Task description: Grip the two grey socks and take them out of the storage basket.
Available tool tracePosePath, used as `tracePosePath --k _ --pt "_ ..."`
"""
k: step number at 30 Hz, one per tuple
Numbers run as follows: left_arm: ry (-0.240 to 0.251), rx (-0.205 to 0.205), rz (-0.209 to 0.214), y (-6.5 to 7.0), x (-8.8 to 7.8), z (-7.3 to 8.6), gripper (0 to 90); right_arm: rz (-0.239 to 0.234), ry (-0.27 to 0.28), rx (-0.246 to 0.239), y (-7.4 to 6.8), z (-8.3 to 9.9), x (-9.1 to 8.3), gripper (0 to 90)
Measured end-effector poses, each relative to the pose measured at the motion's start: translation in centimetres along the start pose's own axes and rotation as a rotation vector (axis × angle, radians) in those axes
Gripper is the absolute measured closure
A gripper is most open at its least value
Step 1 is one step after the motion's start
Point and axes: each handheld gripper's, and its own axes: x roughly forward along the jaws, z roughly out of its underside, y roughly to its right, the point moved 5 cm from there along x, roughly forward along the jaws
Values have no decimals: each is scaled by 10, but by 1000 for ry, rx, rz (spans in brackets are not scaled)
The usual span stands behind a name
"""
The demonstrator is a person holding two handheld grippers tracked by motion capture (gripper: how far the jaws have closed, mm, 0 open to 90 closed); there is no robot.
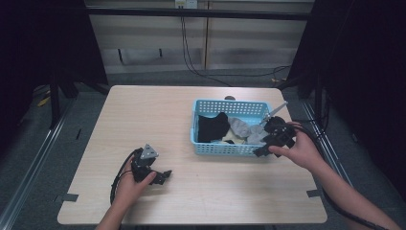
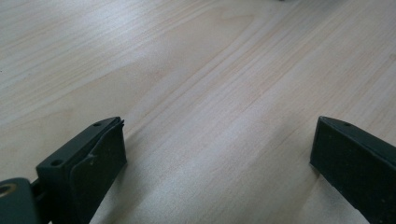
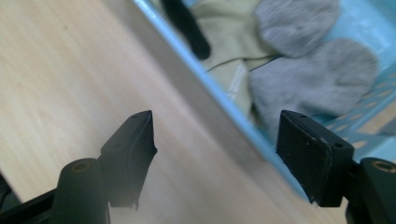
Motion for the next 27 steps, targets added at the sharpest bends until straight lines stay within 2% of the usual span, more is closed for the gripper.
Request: tracePosePath --k 2,5,9,15,17,21,22,23,24,27 --pt "1 0 1 0 0 0 25 9 -10 16 8 -7 1 283" --pt "0 -2 3 0 0 0 21 14 -55 37 23 -17 8 310" --pt "8 -11 1 1 1 -1 16 48 -96 55 42 -29 19 317" --pt "5 -9 6 2 2 0 5 98 -107 100 67 -45 35 343" --pt "5 -8 6 2 2 0 5 99 -102 114 73 -49 43 347" --pt "10 -19 10 3 2 -1 0 99 -75 142 79 -60 67 348" --pt "9 -16 9 2 2 -1 0 99 -75 142 79 -60 67 348" --pt "9 -16 9 2 2 -1 0 97 -76 147 79 -66 77 350" --pt "9 -19 10 3 2 -1 0 97 -76 147 79 -66 77 350" --pt "9 -16 9 2 2 -1 0 93 -83 136 78 -74 93 343"
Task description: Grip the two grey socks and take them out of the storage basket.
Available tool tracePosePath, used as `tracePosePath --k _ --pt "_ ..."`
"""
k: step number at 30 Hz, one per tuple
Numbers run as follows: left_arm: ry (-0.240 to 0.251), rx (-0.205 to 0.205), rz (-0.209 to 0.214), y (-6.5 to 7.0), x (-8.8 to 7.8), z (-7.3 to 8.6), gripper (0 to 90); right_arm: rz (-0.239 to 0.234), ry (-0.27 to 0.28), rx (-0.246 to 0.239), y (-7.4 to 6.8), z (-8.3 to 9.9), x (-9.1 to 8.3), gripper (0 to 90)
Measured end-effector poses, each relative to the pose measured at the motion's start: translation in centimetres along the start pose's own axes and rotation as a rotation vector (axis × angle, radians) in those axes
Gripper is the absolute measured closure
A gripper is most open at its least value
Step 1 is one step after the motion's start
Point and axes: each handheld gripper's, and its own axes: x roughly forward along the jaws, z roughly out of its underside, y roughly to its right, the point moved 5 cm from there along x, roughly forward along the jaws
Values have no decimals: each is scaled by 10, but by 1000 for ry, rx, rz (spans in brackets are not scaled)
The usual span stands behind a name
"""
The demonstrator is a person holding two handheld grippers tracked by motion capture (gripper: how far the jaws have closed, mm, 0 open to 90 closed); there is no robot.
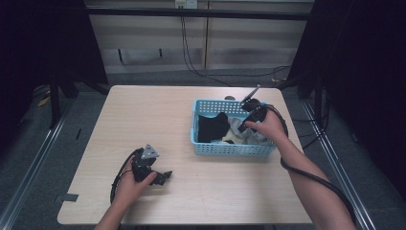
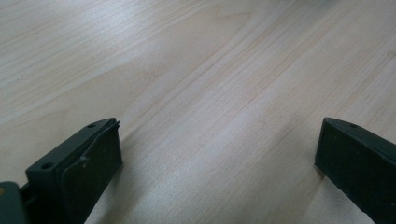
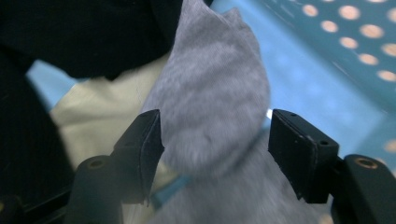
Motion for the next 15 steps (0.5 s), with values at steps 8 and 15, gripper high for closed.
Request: tracePosePath --k 8,15 --pt "0 -2 1 0 0 0 0 6 -48 6 -6 -6 29 355" --pt "-3 13 -3 -1 0 0 0 -47 -69 8 -12 -8 29 689"
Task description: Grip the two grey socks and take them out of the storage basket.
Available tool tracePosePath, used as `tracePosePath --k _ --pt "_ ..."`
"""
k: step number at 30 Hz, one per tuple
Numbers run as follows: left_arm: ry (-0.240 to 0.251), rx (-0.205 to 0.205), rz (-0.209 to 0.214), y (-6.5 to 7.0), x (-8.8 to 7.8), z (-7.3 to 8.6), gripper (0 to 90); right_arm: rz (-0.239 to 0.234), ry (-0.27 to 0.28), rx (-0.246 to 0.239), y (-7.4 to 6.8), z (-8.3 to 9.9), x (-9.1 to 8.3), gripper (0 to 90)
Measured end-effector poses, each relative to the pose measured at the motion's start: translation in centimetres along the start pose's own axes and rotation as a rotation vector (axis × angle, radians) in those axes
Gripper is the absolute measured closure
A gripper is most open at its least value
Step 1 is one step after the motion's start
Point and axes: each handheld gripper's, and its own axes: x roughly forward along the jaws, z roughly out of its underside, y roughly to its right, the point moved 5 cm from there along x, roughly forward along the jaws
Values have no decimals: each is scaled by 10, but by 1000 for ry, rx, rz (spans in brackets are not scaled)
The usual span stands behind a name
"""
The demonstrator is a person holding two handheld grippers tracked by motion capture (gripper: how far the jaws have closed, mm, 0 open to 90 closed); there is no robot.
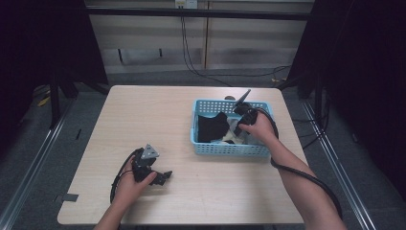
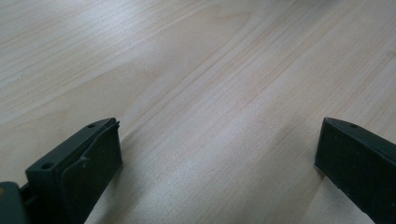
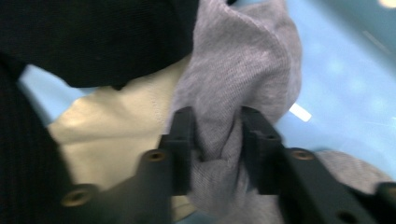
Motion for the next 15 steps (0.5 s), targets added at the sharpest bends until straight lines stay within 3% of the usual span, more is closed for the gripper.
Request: tracePosePath --k 5,15 --pt "0 0 1 0 0 0 0 5 -8 -11 -1 -1 -5 759" --pt "-10 2 6 0 -1 0 0 -19 26 -47 2 -1 -49 768"
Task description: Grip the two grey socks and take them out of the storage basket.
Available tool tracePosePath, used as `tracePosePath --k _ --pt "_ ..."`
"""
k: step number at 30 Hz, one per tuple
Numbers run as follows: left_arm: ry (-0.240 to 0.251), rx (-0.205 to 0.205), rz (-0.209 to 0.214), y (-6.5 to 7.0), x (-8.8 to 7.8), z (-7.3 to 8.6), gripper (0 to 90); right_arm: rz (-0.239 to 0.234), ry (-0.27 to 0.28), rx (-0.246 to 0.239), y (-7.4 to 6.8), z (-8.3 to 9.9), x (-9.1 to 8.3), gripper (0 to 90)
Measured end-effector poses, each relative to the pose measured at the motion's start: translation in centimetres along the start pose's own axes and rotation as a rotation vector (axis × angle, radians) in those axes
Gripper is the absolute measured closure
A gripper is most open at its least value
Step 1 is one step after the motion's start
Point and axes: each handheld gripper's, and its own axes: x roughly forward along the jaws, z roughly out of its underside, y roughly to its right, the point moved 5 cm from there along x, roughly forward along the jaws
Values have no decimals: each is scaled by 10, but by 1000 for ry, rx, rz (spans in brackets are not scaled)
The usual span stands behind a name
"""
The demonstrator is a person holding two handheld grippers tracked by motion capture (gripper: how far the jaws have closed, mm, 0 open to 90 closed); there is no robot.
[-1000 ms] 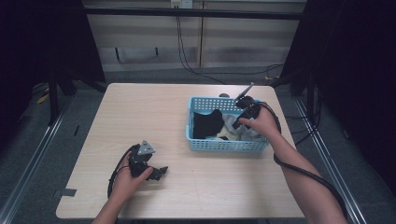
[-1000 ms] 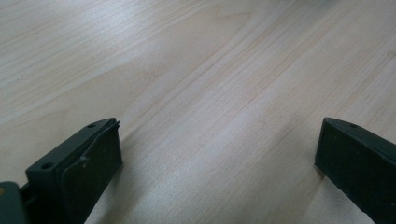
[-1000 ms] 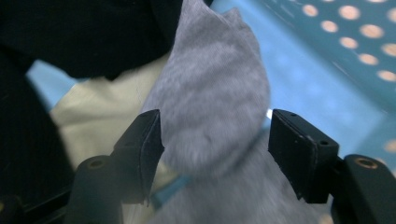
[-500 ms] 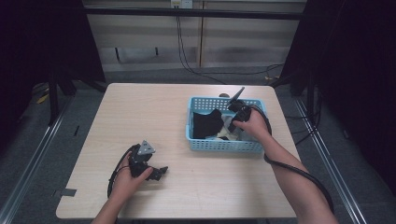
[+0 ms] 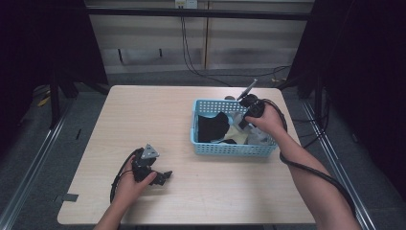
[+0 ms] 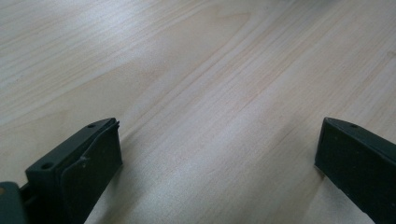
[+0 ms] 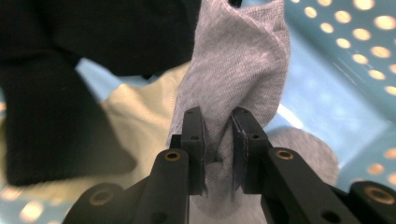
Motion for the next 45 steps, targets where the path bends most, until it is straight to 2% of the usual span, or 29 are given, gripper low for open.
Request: tracePosePath --k 8,13,17,20,22,24,25,26,28,30,33,36,37,39,41,43,44,45 --pt "1 0 -3 0 0 0 0 -11 30 -39 -5 11 -37 769" --pt "1 0 -2 0 0 0 0 -19 41 -28 -5 16 -45 768" --pt "5 -1 -3 0 1 0 0 -25 50 -17 -4 17 -33 766" --pt "6 0 -4 0 1 0 0 -24 23 -19 -4 17 -13 764" --pt "6 0 -4 0 1 0 0 -22 23 -21 -3 16 -1 757" --pt "6 0 -4 0 1 0 0 -33 24 -10 -3 15 7 724" --pt "7 -5 -2 0 1 0 0 -20 30 -5 0 15 15 614" --pt "7 -4 -2 0 1 0 0 -20 30 -5 0 15 15 614" --pt "6 0 -4 0 1 0 0 12 20 14 3 14 18 544" --pt "6 0 -4 0 1 0 0 23 36 12 5 11 18 508" --pt "6 0 -4 0 1 0 0 23 53 11 5 5 17 490" --pt "7 -6 -1 1 1 0 0 22 47 6 1 1 27 447" --pt "7 -6 -1 1 1 0 0 32 30 -2 -1 -1 38 463" --pt "7 -6 -2 1 1 0 0 40 16 -3 -1 -1 42 466" --pt "6 0 -4 0 1 0 0 46 5 2 -1 -1 51 520" --pt "7 -6 -1 1 1 0 0 54 10 1 2 -3 50 682" --pt "7 -6 -2 0 1 0 0 54 10 1 2 -3 50 682" --pt "7 -6 -1 0 1 0 0 57 8 4 3 -3 48 737"
